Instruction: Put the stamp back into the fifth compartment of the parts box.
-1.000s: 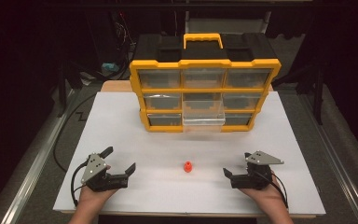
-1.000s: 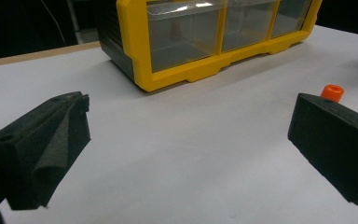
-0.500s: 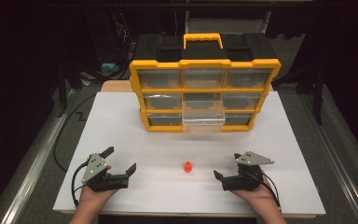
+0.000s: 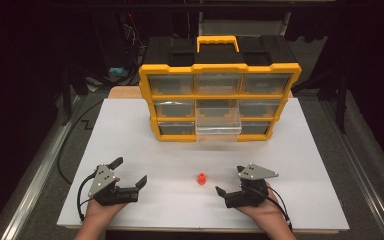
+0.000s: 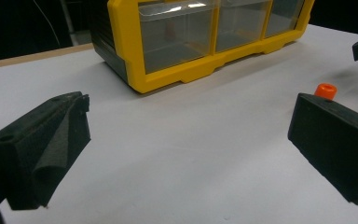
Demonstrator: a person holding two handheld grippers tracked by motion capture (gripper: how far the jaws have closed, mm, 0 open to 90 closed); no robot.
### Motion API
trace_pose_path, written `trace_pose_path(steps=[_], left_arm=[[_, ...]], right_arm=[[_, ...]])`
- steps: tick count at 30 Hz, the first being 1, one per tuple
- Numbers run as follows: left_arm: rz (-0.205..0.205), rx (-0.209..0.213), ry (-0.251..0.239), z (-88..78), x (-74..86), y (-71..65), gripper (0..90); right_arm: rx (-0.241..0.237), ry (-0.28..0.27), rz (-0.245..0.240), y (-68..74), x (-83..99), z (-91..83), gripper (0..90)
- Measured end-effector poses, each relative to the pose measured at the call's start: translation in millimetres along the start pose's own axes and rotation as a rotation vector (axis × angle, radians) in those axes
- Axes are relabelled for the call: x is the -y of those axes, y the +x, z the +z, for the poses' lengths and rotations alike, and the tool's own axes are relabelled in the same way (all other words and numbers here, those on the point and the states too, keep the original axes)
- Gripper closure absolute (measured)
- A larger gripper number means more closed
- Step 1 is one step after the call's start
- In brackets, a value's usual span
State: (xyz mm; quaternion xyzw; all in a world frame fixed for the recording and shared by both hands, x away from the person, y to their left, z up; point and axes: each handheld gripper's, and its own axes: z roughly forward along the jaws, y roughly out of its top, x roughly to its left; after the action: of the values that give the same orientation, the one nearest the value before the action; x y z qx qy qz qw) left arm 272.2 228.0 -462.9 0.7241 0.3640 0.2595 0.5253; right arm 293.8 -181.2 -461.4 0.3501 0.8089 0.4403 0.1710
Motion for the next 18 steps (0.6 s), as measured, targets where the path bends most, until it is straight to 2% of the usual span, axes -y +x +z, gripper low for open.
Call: trace_pose_path(steps=[10, 15, 18], left_arm=[[0.006, 0.005, 0.001, -0.1, -0.1, -0.6, 0.3], [0.008, 0.009, 0.003, -0.1, 0.0, -0.7, 0.3], [0.007, 0.009, 0.002, 1.0, 0.7, -1.4, 0.3]], right_arm=[[-0.042, 0.004, -0.027, 16.1, -5.2, 10.8, 0.5], [-0.054, -0.001, -0.024, 17.9, -7.0, 13.7, 2.3], [-0.064, -0.009, -0.005, 16.8, -8.9, 15.9, 6.8]])
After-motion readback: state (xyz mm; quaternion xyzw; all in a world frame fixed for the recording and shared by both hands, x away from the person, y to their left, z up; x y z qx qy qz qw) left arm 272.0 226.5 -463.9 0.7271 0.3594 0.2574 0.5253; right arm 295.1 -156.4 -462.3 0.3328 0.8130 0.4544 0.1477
